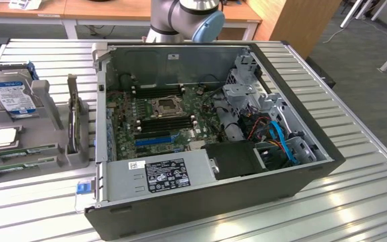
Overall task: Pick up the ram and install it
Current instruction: 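Pick up the ram and move it above insertion slot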
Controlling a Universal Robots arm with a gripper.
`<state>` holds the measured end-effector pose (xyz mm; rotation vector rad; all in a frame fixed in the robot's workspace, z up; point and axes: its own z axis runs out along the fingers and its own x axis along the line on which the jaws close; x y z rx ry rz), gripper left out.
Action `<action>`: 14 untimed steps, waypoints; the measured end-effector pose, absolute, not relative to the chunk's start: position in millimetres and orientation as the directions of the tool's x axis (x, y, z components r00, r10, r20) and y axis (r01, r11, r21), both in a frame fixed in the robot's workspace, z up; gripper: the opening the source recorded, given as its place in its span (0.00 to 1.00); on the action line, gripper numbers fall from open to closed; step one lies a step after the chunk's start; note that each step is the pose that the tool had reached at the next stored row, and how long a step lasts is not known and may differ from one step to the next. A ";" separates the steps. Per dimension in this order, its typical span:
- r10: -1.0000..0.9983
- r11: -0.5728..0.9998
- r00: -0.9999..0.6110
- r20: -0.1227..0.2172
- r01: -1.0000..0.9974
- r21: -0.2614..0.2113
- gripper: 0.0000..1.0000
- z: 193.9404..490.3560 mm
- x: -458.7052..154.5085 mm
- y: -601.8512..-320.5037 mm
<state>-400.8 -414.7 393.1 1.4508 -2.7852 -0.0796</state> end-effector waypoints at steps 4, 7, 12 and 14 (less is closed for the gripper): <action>-0.859 0.511 -0.512 -0.023 -0.858 0.045 0.10 393.1 -400.8 -414.7; -0.885 0.464 -0.465 -0.023 -0.885 0.045 0.10 393.1 -400.8 -414.7; -0.924 0.381 -0.382 -0.023 -0.923 0.045 0.10 393.1 -400.8 -414.7; -0.943 0.330 -0.331 -0.023 -0.943 0.045 0.10 393.1 -400.8 -414.7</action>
